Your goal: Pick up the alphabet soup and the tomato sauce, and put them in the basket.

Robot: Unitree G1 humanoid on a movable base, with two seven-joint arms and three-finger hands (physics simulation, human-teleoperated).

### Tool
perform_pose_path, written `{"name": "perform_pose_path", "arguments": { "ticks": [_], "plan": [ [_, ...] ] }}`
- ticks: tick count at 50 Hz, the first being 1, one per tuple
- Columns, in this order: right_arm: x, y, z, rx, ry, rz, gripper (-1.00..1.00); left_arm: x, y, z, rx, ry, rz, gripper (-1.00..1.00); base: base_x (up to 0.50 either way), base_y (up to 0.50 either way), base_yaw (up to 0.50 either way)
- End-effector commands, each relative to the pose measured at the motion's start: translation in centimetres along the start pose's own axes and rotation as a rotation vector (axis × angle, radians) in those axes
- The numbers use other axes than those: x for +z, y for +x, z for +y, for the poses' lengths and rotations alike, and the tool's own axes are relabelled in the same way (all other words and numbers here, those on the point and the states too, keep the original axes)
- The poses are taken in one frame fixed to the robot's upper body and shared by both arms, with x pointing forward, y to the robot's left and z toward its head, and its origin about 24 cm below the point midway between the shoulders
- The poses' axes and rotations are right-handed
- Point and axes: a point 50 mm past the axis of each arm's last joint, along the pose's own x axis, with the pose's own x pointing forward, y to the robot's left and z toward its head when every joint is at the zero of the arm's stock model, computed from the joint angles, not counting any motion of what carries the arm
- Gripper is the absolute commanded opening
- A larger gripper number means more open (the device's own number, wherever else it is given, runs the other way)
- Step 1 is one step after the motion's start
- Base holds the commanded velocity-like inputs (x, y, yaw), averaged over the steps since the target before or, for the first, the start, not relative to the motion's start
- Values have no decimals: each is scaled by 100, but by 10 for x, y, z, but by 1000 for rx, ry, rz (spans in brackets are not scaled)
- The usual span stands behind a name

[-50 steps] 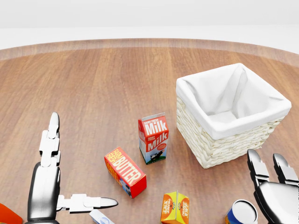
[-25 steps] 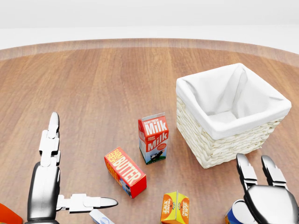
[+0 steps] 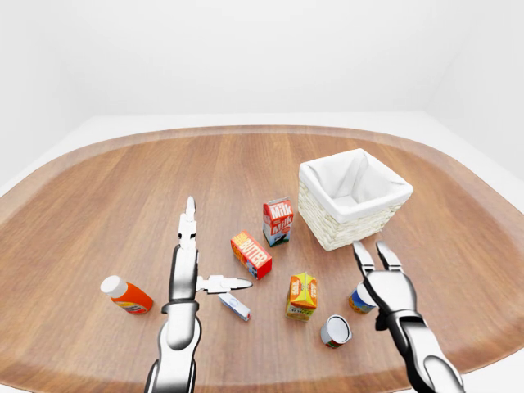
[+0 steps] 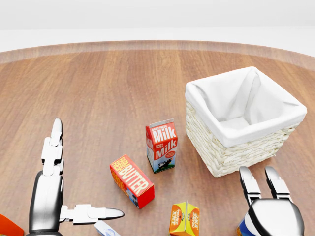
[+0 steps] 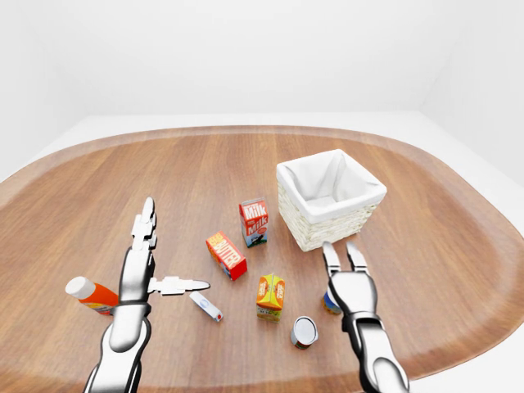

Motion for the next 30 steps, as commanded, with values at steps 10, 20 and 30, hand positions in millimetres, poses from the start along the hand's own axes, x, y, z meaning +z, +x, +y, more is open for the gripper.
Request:
{"name": "perform_pose_path", "arguments": {
  "ticks": [10,20,30],
  "plan": [
    [5,1,19,38,-30,-29,100,1,-1,2,7,-13,-3,100,0,0,0],
    [2,5,24,43,-44,-30,100,-1,-1,1,6,-12,6,100,0,0,0],
    [-2,12,26,52,-47,-22,100,0,0,2,7,-13,3,100,0,0,0]
  ]
}}
